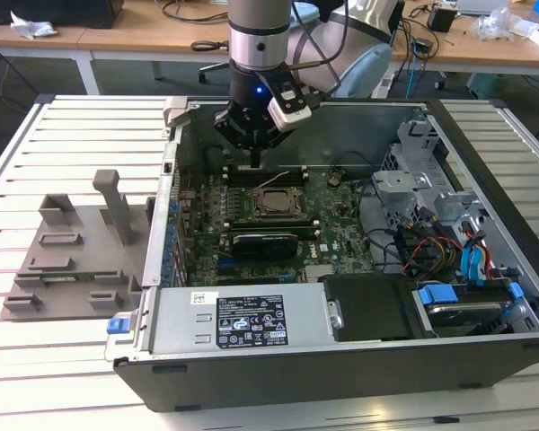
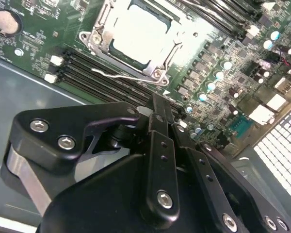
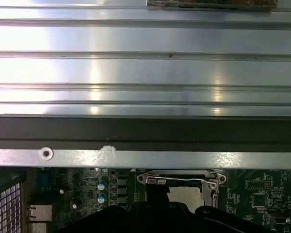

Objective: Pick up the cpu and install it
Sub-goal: 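Install the first cpu locking lever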

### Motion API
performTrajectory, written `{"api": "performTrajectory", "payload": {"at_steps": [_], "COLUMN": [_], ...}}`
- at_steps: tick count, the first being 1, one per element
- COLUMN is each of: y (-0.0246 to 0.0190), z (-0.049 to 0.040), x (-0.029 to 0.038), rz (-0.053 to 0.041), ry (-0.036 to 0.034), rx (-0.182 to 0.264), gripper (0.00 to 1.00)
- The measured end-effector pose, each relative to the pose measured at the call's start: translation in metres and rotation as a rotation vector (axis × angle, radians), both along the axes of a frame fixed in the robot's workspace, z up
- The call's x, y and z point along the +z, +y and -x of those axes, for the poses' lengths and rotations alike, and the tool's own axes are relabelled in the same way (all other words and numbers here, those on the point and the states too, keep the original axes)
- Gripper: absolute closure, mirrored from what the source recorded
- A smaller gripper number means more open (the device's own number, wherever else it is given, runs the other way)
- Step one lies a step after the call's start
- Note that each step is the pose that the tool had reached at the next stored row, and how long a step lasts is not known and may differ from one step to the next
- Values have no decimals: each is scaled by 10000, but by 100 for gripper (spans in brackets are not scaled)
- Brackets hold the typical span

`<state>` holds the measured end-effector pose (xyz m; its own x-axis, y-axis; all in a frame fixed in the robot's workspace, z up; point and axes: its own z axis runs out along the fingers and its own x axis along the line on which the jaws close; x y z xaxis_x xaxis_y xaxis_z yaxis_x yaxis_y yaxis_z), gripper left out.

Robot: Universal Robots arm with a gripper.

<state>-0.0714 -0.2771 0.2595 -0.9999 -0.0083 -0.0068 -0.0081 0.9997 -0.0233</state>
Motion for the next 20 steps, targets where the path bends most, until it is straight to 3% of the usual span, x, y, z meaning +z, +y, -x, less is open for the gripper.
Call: {"api": "performTrajectory", "payload": {"at_steps": [7,11,13,14,15,16,18,19,20], "y": [0,0,-1,-3,-6,-11,-19,-26,-32], "z": [-95,-100,-101,-101,-101,-100,-101,-101,-101], "x": [0,-1,-3,-5,-6,-7,-7,-7,-7], "rz": [-1,-2,-63,-155,-367,-670,-1047,-1193,-1278], "ry": [-1,-1,-1,-1,-1,-1,-1,-1,0], "rx": [0,-1,2,1,0,-1,0,1,1], "gripper": [89,89,89,89,89,89,89,89,89]}}
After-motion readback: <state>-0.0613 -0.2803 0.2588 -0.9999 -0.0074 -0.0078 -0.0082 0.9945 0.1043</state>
